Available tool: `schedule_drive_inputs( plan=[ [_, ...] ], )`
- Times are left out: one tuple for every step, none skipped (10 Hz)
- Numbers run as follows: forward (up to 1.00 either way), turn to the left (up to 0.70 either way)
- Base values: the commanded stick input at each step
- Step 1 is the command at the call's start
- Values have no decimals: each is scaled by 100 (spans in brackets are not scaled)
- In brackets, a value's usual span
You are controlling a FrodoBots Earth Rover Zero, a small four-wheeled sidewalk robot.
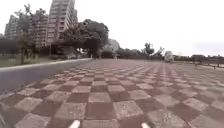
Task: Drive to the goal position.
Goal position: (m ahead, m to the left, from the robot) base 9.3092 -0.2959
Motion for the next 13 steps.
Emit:
schedule_drive_inputs(
  plan=[
    [70,0],
    [70,0],
    [70,0],
    [70,0],
    [70,0],
    [70,0],
    [70,0],
    [70,0],
    [70,0],
    [70,0],
    [70,0],
    [70,0],
    [70,0]
  ],
)
